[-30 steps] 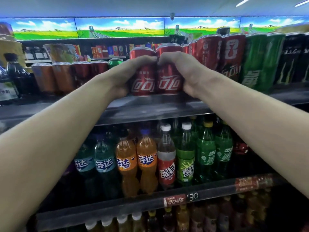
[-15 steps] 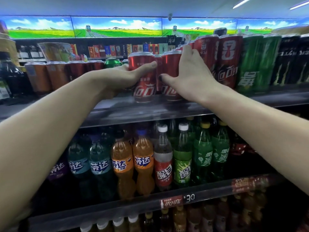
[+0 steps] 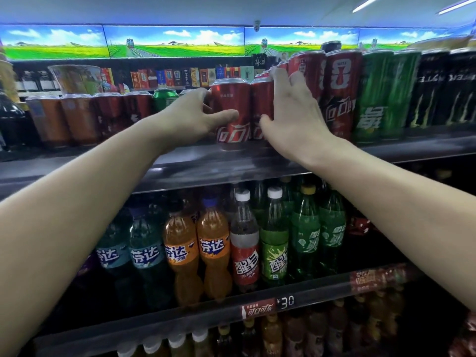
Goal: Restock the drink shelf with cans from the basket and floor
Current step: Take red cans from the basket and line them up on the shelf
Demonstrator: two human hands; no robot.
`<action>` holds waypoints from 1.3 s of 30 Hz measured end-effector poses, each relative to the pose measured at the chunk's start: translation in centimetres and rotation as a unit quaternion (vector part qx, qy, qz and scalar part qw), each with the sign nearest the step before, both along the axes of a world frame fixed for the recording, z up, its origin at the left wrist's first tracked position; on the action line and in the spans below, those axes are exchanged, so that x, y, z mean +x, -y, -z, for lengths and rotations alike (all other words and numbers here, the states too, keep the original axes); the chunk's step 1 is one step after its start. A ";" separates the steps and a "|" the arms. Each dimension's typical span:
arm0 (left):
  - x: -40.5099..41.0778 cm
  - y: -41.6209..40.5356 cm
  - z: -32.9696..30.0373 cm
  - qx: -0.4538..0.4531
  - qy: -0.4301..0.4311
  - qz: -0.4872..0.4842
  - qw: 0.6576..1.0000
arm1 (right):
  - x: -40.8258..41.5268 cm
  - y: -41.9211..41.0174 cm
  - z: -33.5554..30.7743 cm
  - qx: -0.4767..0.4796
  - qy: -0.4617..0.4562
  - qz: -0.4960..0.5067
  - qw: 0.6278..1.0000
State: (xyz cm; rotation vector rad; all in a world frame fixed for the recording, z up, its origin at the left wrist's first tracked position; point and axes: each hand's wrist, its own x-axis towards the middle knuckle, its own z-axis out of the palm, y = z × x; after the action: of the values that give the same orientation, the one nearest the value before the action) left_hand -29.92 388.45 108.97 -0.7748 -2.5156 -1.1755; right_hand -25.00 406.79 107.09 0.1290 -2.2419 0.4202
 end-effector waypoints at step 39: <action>-3.1 -0.4 -0.6 -0.092 0.062 0.013 0.994 | 0.4 1.2 1.1 -0.034 0.012 -0.014 0.999</action>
State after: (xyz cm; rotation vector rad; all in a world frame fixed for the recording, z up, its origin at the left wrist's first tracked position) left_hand -32.98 388.89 109.60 -0.8015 -2.7547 -1.0404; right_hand -24.59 405.63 105.96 0.1193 -2.2481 0.5156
